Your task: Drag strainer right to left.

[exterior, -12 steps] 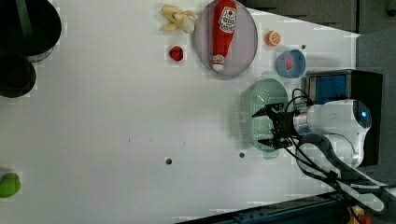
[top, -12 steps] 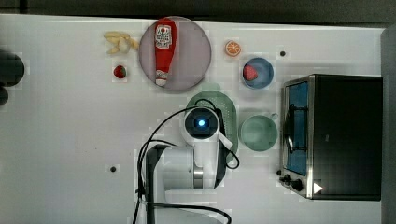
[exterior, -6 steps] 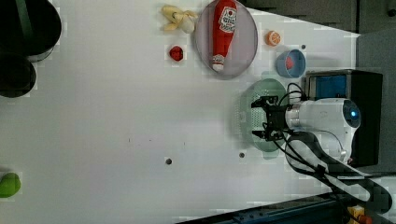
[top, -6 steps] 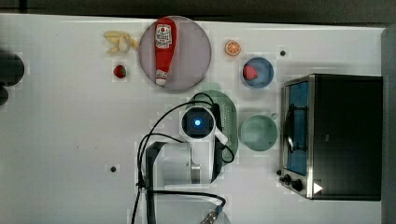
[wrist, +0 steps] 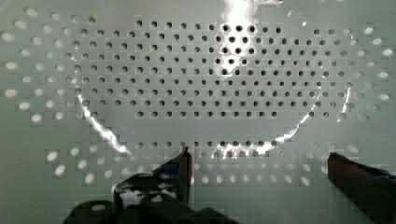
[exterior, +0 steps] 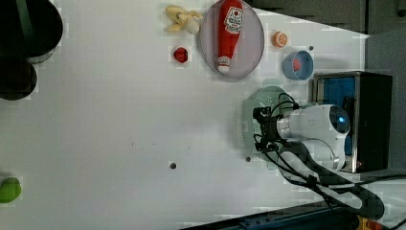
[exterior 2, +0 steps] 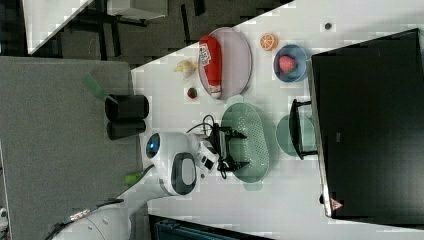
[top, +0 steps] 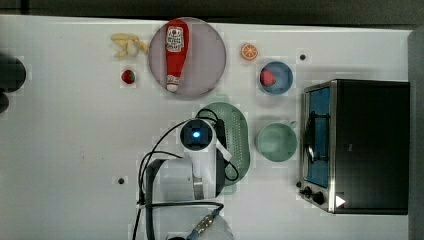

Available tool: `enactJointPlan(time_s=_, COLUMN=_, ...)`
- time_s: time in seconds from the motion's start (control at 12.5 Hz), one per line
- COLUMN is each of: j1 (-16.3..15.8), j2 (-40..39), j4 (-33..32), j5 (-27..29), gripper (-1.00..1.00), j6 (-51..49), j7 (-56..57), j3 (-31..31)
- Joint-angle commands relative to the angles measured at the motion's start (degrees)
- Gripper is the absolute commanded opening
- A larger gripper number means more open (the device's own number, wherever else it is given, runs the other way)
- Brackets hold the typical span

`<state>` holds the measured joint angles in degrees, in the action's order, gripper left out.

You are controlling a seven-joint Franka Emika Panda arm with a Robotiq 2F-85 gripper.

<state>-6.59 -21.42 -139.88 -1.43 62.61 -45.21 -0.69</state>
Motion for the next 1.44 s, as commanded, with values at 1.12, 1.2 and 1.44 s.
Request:
enactJointPlan(time_s=1.12, j1=-21.58, j2=-7.49, j4=13.63, j5=1.44, gripper=1.00, j6=-0.09, j7=-20.55, j3=1.91)
enactJointPlan(time_s=1.2, j1=-22.33, j2=-8.00, j4=14.85, j5=1.96, gripper=1.00, j6=-0.10, j7=-21.51, j3=1.99)
enactJointPlan(time_s=1.44, j1=-23.71, j2=-8.50, j4=17.69, j5=4.94, gripper=1.00, j6=-3.60, j7=-23.13, j3=2.92)
